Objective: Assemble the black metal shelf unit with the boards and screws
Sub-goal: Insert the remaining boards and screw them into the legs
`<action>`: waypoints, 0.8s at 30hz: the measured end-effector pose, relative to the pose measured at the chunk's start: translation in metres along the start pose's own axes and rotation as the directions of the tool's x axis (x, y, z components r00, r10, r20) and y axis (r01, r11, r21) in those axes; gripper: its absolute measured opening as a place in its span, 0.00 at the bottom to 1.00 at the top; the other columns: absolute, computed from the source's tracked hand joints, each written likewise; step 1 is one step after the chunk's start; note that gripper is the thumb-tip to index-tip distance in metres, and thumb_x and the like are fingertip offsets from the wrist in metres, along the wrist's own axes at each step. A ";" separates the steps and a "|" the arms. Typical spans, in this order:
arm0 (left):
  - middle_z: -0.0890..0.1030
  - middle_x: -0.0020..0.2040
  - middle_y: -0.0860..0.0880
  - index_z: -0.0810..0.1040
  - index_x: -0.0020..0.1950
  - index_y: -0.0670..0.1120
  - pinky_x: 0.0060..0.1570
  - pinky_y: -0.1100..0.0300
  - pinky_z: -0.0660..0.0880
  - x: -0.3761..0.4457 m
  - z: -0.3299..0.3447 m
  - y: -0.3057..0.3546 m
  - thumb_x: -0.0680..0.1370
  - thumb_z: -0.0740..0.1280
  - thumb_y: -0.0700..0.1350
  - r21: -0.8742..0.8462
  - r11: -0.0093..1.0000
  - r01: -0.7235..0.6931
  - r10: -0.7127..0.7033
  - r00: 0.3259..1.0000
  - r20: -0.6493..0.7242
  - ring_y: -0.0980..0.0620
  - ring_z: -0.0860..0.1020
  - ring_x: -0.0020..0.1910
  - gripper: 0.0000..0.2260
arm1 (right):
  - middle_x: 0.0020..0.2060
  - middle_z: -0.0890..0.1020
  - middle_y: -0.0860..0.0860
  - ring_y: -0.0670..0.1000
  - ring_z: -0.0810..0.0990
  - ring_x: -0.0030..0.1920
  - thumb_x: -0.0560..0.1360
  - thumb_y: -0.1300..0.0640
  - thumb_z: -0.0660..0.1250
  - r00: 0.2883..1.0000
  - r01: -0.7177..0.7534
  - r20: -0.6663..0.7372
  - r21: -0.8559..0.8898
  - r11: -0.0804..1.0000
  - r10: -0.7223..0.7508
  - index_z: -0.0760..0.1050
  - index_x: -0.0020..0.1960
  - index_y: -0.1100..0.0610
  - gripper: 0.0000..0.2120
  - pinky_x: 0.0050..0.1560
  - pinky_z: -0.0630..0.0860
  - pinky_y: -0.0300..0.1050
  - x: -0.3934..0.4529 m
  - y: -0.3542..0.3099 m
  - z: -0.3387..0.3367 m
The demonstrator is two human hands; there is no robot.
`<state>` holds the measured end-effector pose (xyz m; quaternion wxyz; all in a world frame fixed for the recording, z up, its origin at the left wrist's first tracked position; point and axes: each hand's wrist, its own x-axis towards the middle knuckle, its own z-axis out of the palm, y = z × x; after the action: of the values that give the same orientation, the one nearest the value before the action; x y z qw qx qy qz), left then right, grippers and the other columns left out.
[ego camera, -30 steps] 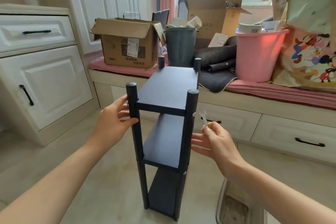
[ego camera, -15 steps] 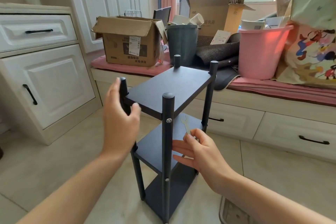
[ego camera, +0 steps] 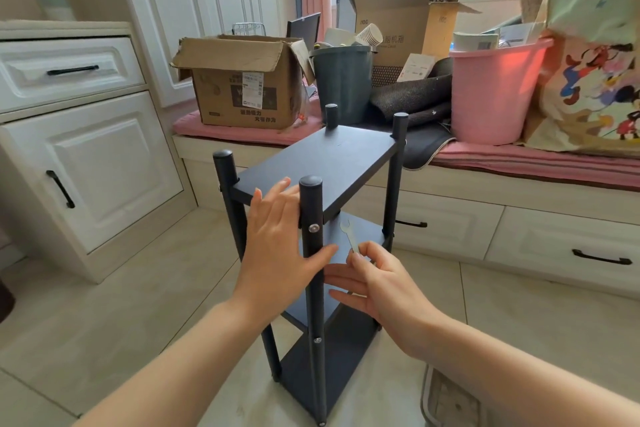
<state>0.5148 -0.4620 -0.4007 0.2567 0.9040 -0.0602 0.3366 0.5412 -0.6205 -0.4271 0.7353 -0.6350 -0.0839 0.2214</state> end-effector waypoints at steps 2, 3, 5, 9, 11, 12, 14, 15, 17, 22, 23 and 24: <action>0.77 0.64 0.45 0.75 0.67 0.42 0.78 0.60 0.39 0.000 0.003 0.001 0.70 0.80 0.43 -0.013 1.000 0.010 -0.011 0.999 -0.037 0.43 0.66 0.75 0.27 | 0.48 0.87 0.54 0.52 0.85 0.52 0.85 0.55 0.55 1.000 0.003 0.009 -0.004 1.000 -0.003 0.67 0.47 0.57 0.10 0.55 0.82 0.50 0.001 0.001 -0.001; 0.77 0.63 0.45 0.75 0.66 0.42 0.77 0.60 0.39 0.000 0.004 0.003 0.70 0.79 0.41 -0.025 0.999 0.022 -0.024 0.998 -0.056 0.42 0.68 0.73 0.26 | 0.47 0.87 0.54 0.52 0.85 0.51 0.85 0.55 0.54 1.000 0.005 0.010 -0.007 1.000 -0.005 0.67 0.47 0.57 0.10 0.56 0.81 0.50 0.002 0.002 -0.001; 0.77 0.60 0.45 0.75 0.64 0.42 0.77 0.60 0.39 -0.002 0.007 0.005 0.71 0.76 0.41 -0.032 0.999 0.036 -0.039 0.996 -0.084 0.42 0.69 0.71 0.22 | 0.47 0.87 0.55 0.52 0.86 0.51 0.85 0.55 0.54 1.000 0.010 0.007 -0.021 1.000 -0.010 0.68 0.48 0.57 0.09 0.56 0.81 0.50 0.003 0.001 -0.003; 0.77 0.57 0.41 0.75 0.62 0.38 0.77 0.44 0.50 -0.006 0.011 0.006 0.74 0.74 0.42 0.103 0.994 0.019 -0.008 0.995 -0.099 0.39 0.73 0.65 0.20 | 0.45 0.87 0.53 0.51 0.86 0.50 0.85 0.53 0.54 0.999 0.045 0.023 -0.106 0.993 -0.043 0.69 0.49 0.55 0.10 0.53 0.82 0.46 0.002 0.000 -0.004; 0.77 0.54 0.40 0.75 0.61 0.36 0.73 0.36 0.59 -0.008 0.012 0.008 0.74 0.71 0.44 0.178 0.984 0.002 0.018 0.994 -0.110 0.37 0.76 0.60 0.18 | 0.45 0.87 0.53 0.51 0.86 0.49 0.85 0.53 0.54 0.998 0.058 0.030 -0.128 0.990 -0.054 0.69 0.48 0.55 0.10 0.53 0.82 0.46 0.000 0.000 -0.004; 0.77 0.53 0.40 0.75 0.60 0.36 0.71 0.35 0.61 -0.009 0.012 0.009 0.75 0.68 0.46 0.200 0.980 -0.007 0.032 0.992 -0.120 0.37 0.76 0.59 0.18 | 0.44 0.87 0.54 0.51 0.86 0.49 0.85 0.53 0.54 0.998 0.061 0.033 -0.126 0.990 -0.058 0.68 0.48 0.56 0.10 0.52 0.83 0.46 -0.002 0.000 -0.004; 0.76 0.51 0.41 0.75 0.58 0.37 0.70 0.36 0.62 -0.012 0.010 0.011 0.75 0.63 0.49 0.214 0.977 -0.017 0.046 0.990 -0.133 0.37 0.76 0.57 0.18 | 0.44 0.87 0.55 0.53 0.86 0.48 0.85 0.53 0.54 0.997 0.064 0.045 -0.118 0.991 -0.059 0.68 0.48 0.57 0.10 0.49 0.83 0.44 -0.006 -0.001 -0.005; 0.76 0.51 0.41 0.75 0.58 0.37 0.70 0.38 0.61 -0.013 0.009 0.011 0.75 0.61 0.50 0.204 0.979 -0.014 0.043 0.989 -0.139 0.37 0.76 0.56 0.19 | 0.44 0.87 0.55 0.53 0.86 0.48 0.85 0.53 0.54 0.997 0.061 0.057 -0.117 0.991 -0.055 0.67 0.48 0.57 0.10 0.48 0.83 0.43 -0.008 -0.002 -0.006; 0.75 0.50 0.42 0.75 0.57 0.37 0.72 0.43 0.56 -0.017 0.006 0.011 0.74 0.60 0.50 0.158 0.987 -0.002 0.027 0.988 -0.155 0.38 0.75 0.56 0.19 | 0.44 0.87 0.56 0.53 0.86 0.48 0.85 0.53 0.54 0.995 0.055 0.088 -0.125 0.991 -0.044 0.67 0.48 0.57 0.10 0.49 0.83 0.44 -0.012 -0.003 -0.005; 0.68 0.49 0.50 0.73 0.55 0.39 0.71 0.39 0.59 -0.018 -0.004 0.010 0.74 0.60 0.49 0.069 0.997 -0.027 0.038 0.985 -0.168 0.45 0.70 0.54 0.17 | 0.46 0.87 0.56 0.54 0.86 0.49 0.85 0.54 0.54 0.988 0.053 0.148 -0.141 0.989 -0.031 0.67 0.50 0.57 0.10 0.53 0.82 0.47 -0.016 -0.006 -0.001; 0.67 0.49 0.51 0.73 0.55 0.39 0.70 0.38 0.60 -0.015 -0.006 0.009 0.74 0.60 0.49 0.057 0.998 -0.025 0.035 0.985 -0.168 0.46 0.70 0.53 0.16 | 0.46 0.87 0.56 0.54 0.86 0.49 0.85 0.54 0.54 0.988 0.054 0.153 -0.130 0.990 -0.034 0.68 0.50 0.57 0.09 0.53 0.82 0.47 -0.015 -0.007 0.000; 0.66 0.49 0.52 0.73 0.55 0.39 0.70 0.36 0.61 -0.013 -0.007 0.009 0.74 0.60 0.49 0.047 0.999 -0.021 0.028 0.985 -0.168 0.46 0.69 0.53 0.16 | 0.47 0.87 0.56 0.54 0.86 0.50 0.85 0.54 0.54 0.987 0.059 0.154 -0.123 0.991 -0.039 0.68 0.49 0.58 0.10 0.53 0.82 0.47 -0.015 -0.007 0.002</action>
<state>0.4984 -0.4666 -0.4008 0.2361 0.8771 -0.0418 0.4163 0.5288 -0.6259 -0.4174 0.6903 -0.6596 -0.1688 0.2449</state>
